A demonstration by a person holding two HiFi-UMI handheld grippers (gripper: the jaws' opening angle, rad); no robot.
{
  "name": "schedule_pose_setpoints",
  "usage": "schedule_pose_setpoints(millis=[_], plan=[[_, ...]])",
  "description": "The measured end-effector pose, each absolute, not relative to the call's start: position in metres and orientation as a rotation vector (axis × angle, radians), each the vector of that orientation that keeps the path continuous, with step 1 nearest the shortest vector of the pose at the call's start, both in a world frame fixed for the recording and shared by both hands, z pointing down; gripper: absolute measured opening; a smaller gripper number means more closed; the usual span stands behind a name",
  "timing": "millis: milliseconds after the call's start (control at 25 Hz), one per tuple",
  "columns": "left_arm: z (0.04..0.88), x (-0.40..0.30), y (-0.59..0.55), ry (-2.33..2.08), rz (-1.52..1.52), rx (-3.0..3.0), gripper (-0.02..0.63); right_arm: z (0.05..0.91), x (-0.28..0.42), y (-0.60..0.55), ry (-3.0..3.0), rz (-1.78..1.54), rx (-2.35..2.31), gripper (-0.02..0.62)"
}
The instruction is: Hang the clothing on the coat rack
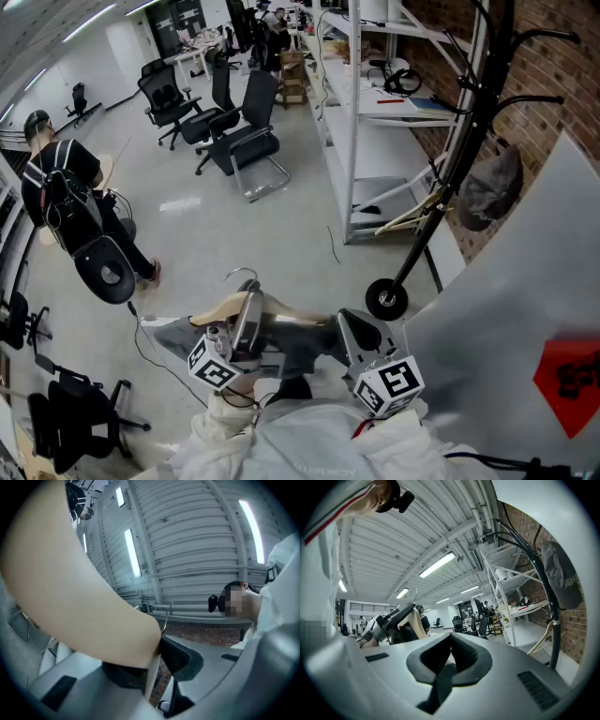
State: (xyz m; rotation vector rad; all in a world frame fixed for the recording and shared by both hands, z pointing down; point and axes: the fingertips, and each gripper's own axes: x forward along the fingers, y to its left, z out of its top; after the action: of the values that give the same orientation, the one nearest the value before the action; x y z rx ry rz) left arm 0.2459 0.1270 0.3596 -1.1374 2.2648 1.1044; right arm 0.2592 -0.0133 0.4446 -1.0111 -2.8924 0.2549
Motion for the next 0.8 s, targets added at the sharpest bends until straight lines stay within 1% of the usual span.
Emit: schedule_pose_setpoints(millis=[800], plan=[[0.361,0.103,0.218,2.238,1.132,-1.191,0.120,0.437,0.115,0.092,-2.899,0.193,-0.991,0.025]])
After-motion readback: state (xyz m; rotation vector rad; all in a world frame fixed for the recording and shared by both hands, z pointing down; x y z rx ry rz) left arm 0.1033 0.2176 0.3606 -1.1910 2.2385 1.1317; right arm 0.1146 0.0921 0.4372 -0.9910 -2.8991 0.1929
